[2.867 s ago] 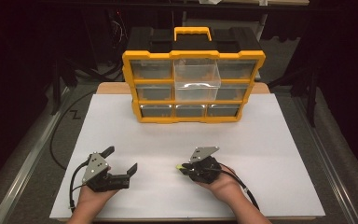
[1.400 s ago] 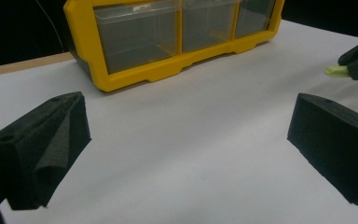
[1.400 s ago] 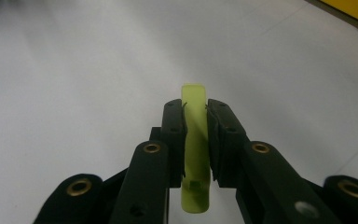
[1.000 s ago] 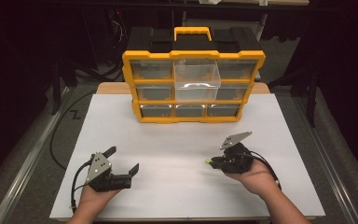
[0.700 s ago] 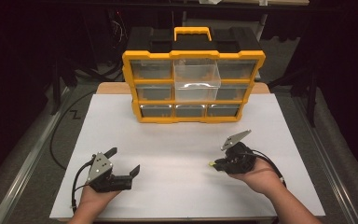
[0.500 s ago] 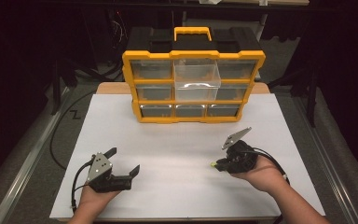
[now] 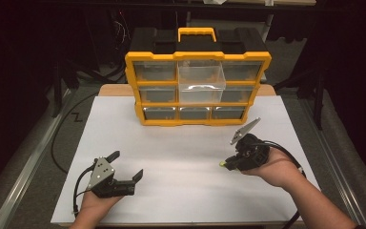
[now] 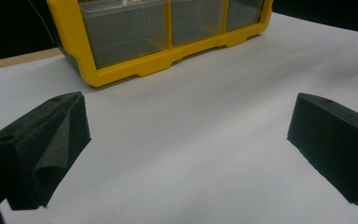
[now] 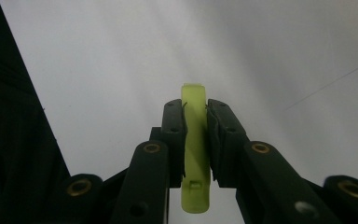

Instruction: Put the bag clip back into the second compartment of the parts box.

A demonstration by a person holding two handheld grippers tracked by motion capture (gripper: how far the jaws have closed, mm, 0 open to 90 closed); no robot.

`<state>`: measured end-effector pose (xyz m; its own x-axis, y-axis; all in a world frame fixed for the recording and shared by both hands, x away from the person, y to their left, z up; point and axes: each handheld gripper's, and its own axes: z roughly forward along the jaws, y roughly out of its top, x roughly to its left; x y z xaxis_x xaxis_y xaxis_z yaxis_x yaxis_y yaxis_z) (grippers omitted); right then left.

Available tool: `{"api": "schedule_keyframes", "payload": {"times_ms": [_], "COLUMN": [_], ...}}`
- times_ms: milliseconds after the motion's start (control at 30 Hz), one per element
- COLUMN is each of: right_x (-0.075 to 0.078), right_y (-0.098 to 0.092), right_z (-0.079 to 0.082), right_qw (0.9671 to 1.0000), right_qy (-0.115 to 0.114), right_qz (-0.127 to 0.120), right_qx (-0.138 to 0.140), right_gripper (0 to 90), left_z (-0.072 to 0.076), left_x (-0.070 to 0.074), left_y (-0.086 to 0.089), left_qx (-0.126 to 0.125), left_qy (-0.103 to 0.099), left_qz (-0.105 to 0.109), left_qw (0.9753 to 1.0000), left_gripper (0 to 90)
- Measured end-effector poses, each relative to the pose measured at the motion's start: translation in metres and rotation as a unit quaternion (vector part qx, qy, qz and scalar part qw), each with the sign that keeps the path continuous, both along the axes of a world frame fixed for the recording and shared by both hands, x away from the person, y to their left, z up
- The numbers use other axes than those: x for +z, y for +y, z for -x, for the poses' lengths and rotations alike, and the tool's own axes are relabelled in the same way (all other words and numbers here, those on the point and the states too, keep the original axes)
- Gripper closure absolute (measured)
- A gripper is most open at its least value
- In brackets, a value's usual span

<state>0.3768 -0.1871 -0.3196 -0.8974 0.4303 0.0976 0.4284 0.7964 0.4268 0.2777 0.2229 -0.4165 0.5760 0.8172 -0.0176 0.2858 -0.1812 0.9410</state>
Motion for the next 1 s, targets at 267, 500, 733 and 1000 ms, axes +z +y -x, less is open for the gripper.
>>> {"api": "schedule_keyframes", "payload": {"times_ms": [267, 500, 733, 1000], "right_x": [0.019, 0.034, 0.048, 0.069], "right_y": [0.002, 0.006, 0.008, 0.011], "right_z": [-0.003, -0.005, -0.006, -0.008], "right_qw": [0.9998, 0.9995, 0.999, 0.9985], "right_qy": [0.001, 0.01, 0.018, 0.016], "right_qz": [0.011, 0.018, 0.027, 0.029], "right_qx": [0.013, 0.024, 0.033, 0.043], "right_gripper": [78.9, 78.9, 78.9, 78.9], "left_z": [0.0, 0.001, 0.001, 0.002], "left_x": [0.0, 0.0, 0.001, 0.001], "left_y": [0.0, 0.0, -0.001, -0.001], "left_qx": [-0.002, -0.007, -0.009, -0.009], "left_qy": [0.004, 0.006, 0.0, -0.004], "left_qz": [0.005, 0.004, 0.004, 0.006], "left_qw": [1.0, 0.9999, 1.0, 0.9999], "left_gripper": [0.5, 0.5, 0.5, 0.5]}}
